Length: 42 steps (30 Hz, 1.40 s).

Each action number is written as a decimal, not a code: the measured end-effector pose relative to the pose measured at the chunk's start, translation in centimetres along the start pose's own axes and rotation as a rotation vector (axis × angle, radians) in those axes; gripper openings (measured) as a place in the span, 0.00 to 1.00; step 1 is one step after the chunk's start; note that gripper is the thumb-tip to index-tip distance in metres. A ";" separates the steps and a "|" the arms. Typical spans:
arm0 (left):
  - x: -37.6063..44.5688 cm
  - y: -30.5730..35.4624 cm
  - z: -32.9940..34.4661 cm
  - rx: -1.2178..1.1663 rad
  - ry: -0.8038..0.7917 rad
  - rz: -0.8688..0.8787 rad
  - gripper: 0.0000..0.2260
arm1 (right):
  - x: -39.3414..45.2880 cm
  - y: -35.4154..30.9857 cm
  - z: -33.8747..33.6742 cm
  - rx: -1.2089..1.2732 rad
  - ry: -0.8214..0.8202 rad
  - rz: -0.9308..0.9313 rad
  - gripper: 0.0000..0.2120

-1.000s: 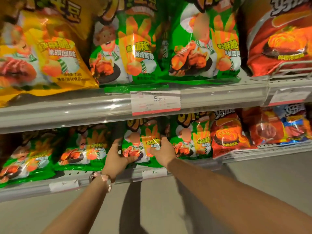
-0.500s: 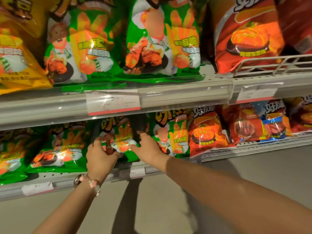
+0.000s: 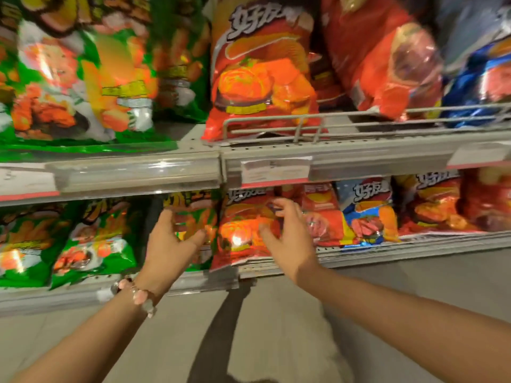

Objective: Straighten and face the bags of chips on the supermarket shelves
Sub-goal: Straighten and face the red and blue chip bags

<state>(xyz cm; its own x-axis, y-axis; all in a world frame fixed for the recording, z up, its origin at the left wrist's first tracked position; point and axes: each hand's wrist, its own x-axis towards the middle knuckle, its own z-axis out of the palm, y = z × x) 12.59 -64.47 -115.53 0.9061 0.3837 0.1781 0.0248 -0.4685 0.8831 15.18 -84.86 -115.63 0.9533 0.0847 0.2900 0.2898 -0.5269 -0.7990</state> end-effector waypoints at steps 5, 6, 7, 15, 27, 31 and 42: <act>-1.4 4.6 7.3 -0.034 -0.059 -0.020 0.19 | 1.8 5.5 -7.3 0.030 0.070 0.080 0.21; -1.6 5.1 8.4 -0.042 -0.080 -0.032 0.18 | 2.2 6.5 -8.2 -0.004 0.085 0.086 0.20; -1.7 5.5 9.6 -0.047 -0.102 -0.047 0.18 | 2.5 7.7 -9.0 -0.047 0.100 0.094 0.18; -1.7 8.3 19.3 -0.118 -0.199 -0.196 0.25 | 5.5 16.3 -15.9 -0.157 0.090 0.243 0.32; -0.1 5.9 23.4 0.072 -0.240 -0.227 0.10 | 6.0 22.1 -16.9 0.000 -0.099 0.423 0.45; -0.1 5.0 23.7 0.026 -0.264 -0.171 0.16 | 6.2 22.0 -16.3 -0.021 -0.047 0.427 0.44; -0.6 4.6 23.4 -0.057 -0.208 -0.104 0.10 | 6.2 21.6 -16.6 -0.078 -0.089 0.406 0.44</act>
<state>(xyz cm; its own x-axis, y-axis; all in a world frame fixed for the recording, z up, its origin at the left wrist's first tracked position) 22.09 -85.48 -121.77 0.9676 0.2524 -0.0030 0.1037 -0.3868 0.9163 25.89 -109.76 -122.35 0.9934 -0.0723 -0.0894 -0.1149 -0.5947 -0.7957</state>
